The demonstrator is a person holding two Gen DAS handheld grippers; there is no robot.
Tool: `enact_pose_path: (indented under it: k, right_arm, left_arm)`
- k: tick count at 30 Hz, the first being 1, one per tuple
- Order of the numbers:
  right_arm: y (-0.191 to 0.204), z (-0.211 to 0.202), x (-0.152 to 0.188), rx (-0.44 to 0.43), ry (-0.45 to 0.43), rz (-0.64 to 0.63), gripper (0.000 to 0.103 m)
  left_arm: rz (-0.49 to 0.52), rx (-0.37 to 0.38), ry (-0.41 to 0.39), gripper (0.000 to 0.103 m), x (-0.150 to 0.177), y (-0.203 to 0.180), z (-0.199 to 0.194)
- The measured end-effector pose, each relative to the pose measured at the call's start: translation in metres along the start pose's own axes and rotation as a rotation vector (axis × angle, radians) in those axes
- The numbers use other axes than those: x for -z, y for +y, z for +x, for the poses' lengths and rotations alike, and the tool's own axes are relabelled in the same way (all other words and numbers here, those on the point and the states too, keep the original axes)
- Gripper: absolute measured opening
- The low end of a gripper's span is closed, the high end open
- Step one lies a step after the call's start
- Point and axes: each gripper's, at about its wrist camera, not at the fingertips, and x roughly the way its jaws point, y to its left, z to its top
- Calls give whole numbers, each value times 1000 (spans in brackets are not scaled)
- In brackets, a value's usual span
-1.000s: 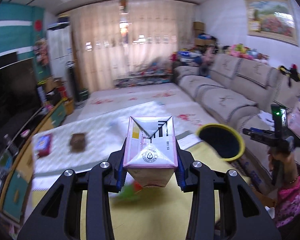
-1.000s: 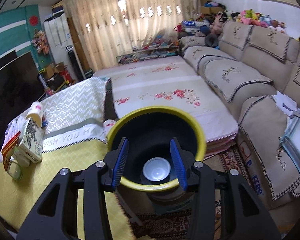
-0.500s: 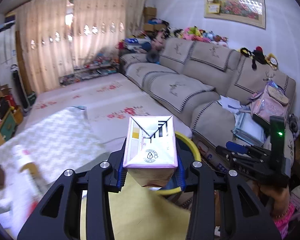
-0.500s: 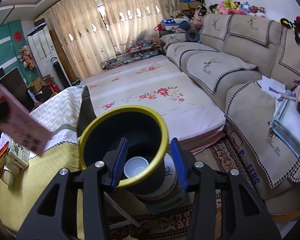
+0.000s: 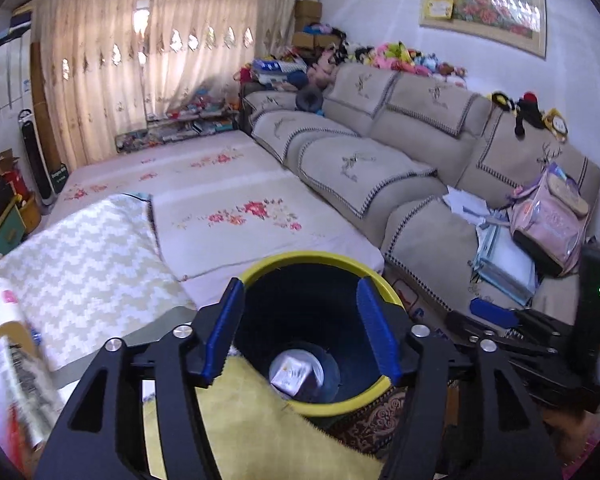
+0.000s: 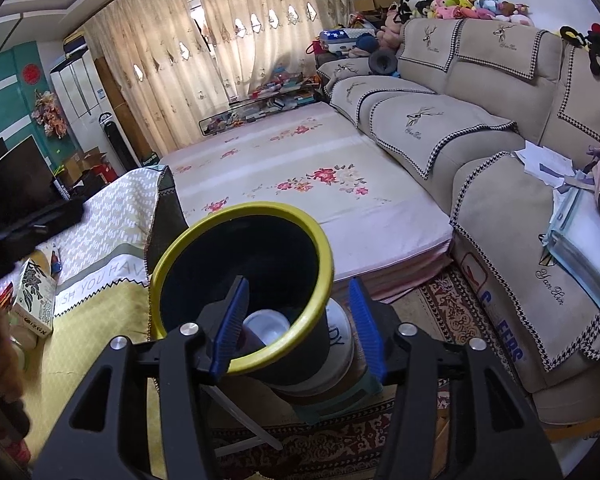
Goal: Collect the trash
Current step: 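Drop the carton into the bin with the left gripper, then grasp the white foam net with the right gripper and lift it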
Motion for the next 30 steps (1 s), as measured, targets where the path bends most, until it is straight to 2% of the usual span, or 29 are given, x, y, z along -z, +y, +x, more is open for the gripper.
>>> enact_pose_path:
  k: [4, 7, 11, 18, 23, 27, 30]
  right_arm:
    - [13, 2, 3, -20, 10, -27, 50]
    - [32, 4, 5, -49, 22, -65, 50]
    - [68, 6, 12, -107, 40, -130, 50]
    - [157, 1, 27, -242, 50, -284, 50]
    - [220, -15, 28, -354, 26, -367, 50]
    - [261, -28, 16, -418, -22, -398, 50]
    - [287, -26, 3, -467, -10, -409, 50]
  left_arm:
    - [-21, -44, -68, 78, 9, 16, -62]
    - [-52, -102, -104, 84, 24, 33, -111]
    - [-130, -180, -140, 86, 55, 68, -172]
    - [-210, -447, -180, 87, 121, 122, -267]
    - [-254, -544, -202, 87, 153, 146, -304]
    - [-272, -572, -216, 87, 171, 155, -322]
    - [-275, -578, -219, 87, 179, 157, -325]
